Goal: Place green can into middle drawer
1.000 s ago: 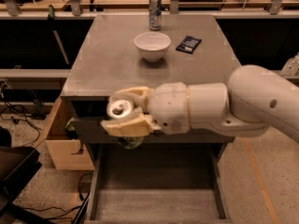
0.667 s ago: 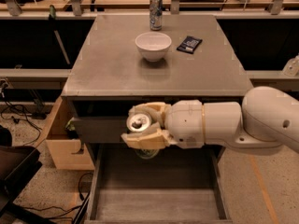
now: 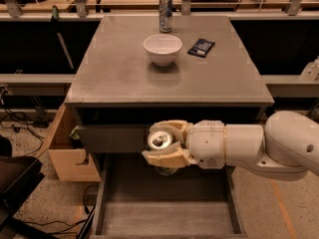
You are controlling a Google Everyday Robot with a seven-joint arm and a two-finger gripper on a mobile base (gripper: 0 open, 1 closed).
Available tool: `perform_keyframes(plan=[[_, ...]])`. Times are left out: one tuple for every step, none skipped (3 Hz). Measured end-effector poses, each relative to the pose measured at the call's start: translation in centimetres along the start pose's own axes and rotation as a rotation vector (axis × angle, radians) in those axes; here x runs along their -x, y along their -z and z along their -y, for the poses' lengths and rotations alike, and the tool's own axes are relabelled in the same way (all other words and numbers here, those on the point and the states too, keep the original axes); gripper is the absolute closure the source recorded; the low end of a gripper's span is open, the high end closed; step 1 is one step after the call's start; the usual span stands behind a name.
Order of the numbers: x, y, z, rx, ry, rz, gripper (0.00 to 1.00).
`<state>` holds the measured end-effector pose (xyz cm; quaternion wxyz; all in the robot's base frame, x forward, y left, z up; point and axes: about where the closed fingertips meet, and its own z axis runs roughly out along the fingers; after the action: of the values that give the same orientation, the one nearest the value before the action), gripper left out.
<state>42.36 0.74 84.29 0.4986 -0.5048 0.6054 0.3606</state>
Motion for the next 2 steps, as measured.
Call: perform_keyframes(plan=[[-2.9, -0.9, -0.7, -0.013, -0.041, 0.049, 1.0], [-9.4, -2.1, -2.6, -0.031, -0.111, 0.117, 1.0]])
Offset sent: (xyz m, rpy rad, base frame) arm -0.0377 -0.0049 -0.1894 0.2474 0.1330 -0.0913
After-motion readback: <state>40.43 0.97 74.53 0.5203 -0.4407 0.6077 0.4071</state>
